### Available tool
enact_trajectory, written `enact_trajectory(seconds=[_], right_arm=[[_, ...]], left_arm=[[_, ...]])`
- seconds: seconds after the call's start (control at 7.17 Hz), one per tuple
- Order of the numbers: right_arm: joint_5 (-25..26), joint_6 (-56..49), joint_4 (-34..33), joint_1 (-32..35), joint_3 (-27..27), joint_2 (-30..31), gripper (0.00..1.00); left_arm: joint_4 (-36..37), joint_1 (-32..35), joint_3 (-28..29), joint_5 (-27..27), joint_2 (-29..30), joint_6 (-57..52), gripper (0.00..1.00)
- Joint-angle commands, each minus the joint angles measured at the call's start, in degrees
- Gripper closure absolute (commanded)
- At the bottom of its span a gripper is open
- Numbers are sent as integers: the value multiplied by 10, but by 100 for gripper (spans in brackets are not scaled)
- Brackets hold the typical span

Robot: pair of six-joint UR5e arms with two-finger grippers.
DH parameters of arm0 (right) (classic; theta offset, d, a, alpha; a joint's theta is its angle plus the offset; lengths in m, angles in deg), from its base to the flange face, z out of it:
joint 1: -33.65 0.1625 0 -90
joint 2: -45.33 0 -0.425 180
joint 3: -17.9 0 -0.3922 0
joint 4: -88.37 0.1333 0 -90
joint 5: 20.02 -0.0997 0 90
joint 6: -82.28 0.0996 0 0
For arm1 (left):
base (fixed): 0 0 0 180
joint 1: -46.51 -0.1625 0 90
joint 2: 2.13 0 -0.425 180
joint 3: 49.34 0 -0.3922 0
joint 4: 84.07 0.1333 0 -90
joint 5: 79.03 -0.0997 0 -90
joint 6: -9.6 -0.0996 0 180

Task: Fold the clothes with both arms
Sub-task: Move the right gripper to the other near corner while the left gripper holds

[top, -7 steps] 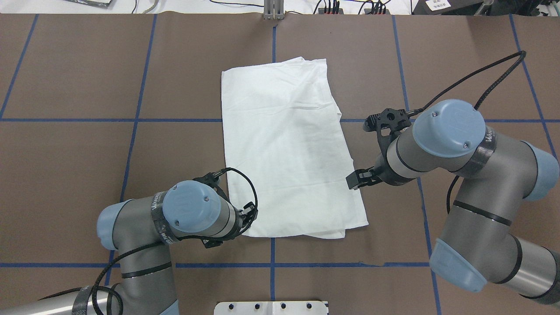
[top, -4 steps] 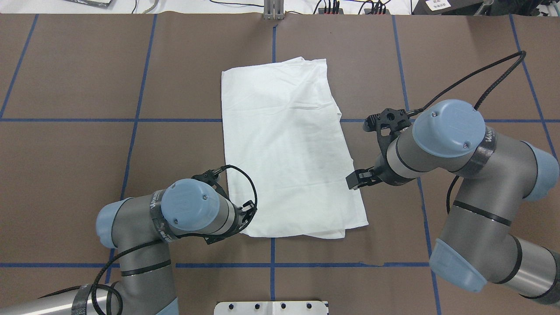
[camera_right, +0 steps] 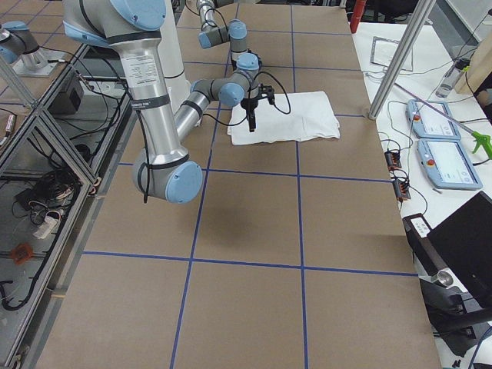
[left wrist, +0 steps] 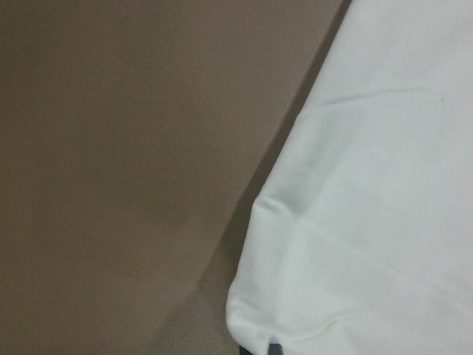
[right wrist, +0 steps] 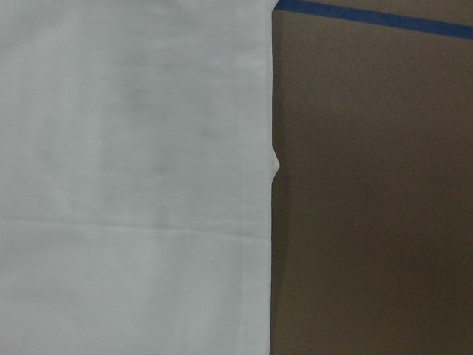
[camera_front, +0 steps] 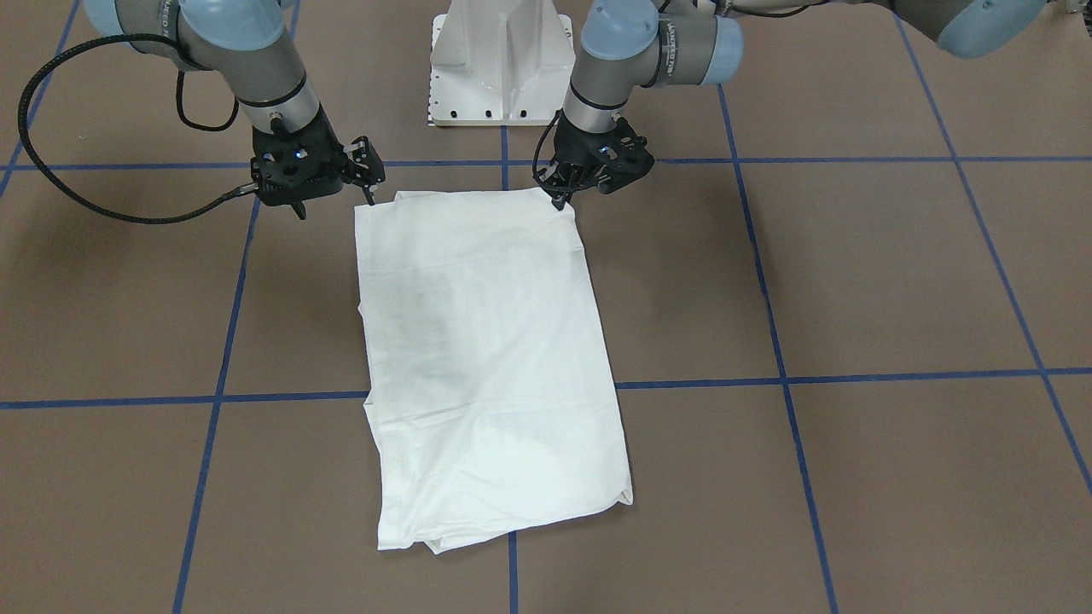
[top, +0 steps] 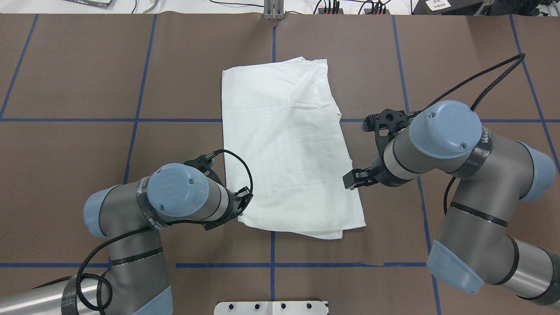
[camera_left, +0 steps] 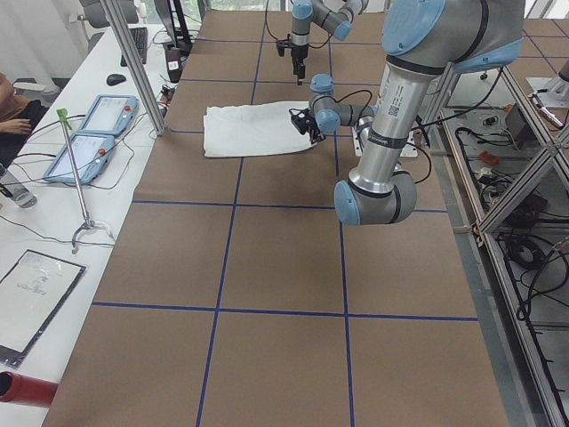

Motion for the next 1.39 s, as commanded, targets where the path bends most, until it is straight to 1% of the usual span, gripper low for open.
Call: enact_trajectory(seconds=[0.0,0.14,0.42,0.56,0.84,1.12,1.26], right_arm=[[9,84,1,-32,-1,-3,0],[19,154,1,-61,-6,-18,0],[66,227,1,-99,-15,-26,0],[67,278,1,-103,-18,-33,0],[68,377,0,-104,-78,-80,0],[75,461,-8,-104,-92,-81,0],[81,466,-9,-111,-97,-75,0]], left_arm=[[1,2,-5,1,0,0,100],[2,3,-7,1,-1,0,100],[3,3,-7,1,-1,-1,100],[4,3,-7,1,-1,-1,100],[2,3,-6,1,-2,-1,100],[-1,2,-6,1,-2,-1,100],[-3,1,-4,1,-2,0,100]])
